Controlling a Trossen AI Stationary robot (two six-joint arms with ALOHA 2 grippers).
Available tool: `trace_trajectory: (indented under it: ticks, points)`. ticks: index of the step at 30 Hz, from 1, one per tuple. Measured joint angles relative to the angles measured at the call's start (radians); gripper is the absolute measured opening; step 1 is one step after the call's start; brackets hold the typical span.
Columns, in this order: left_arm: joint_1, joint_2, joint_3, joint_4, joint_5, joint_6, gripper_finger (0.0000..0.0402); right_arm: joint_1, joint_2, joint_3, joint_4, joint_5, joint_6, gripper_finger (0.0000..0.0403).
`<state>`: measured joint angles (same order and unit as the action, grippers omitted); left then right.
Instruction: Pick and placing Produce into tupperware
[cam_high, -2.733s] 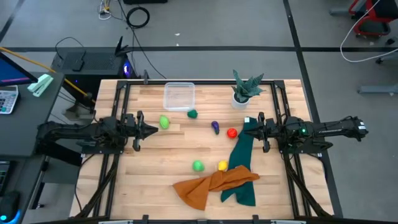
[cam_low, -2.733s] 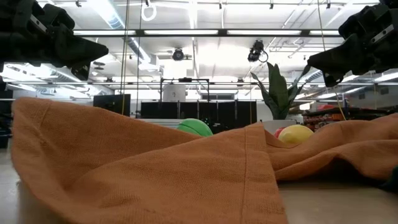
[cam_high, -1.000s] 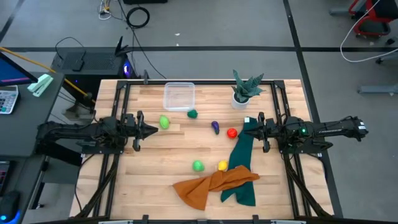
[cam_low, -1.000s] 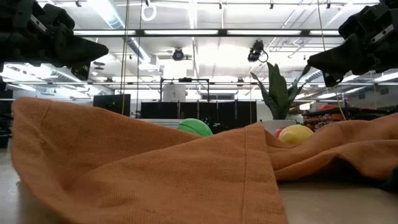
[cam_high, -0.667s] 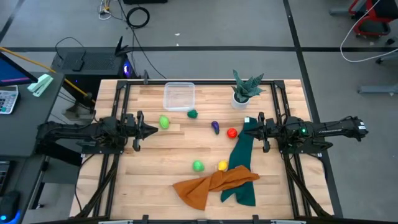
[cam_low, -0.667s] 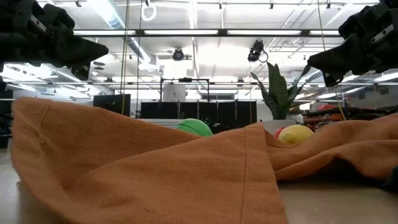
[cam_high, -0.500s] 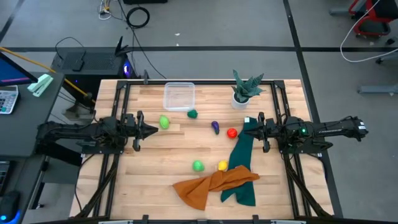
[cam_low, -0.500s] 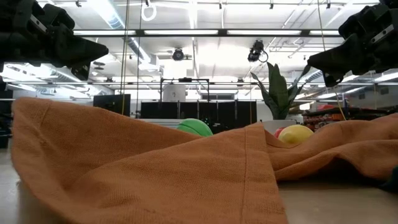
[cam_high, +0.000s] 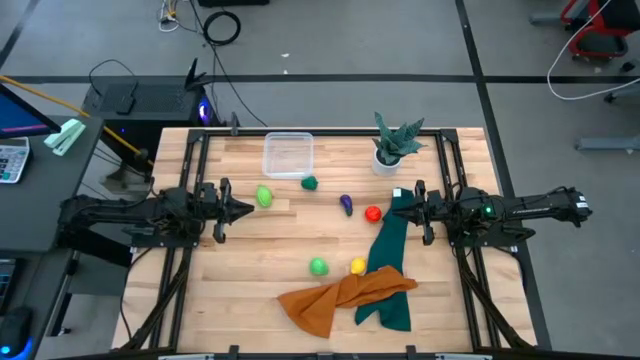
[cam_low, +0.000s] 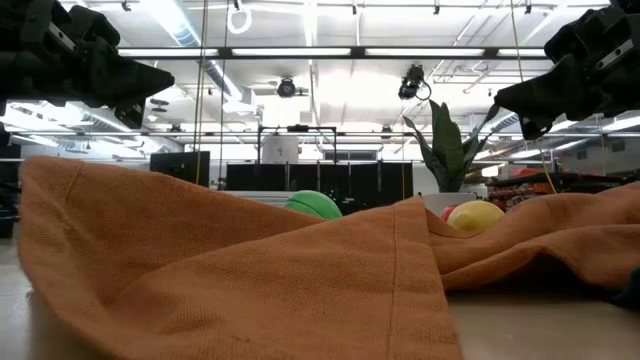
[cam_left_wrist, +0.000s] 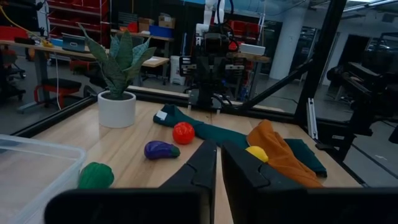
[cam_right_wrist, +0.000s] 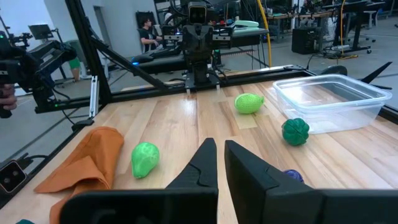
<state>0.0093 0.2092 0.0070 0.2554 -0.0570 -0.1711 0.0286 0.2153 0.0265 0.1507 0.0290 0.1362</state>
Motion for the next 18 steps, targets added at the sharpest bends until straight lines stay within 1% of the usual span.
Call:
trace_trajectory:
  ticks: [7, 18]
  points:
    - [0.0, 0.0, 0.0, 0.001, 0.0, 0.0, 0.0039, 0.0, 0.0, 0.0, 0.0, 0.0, 0.0, 0.0001]
    - [0.0, 0.0, 0.0, 0.002, 0.0, -0.01, 0.0025, 0.0, 0.0, 0.0, 0.0, 0.0, 0.0, 0.0001]
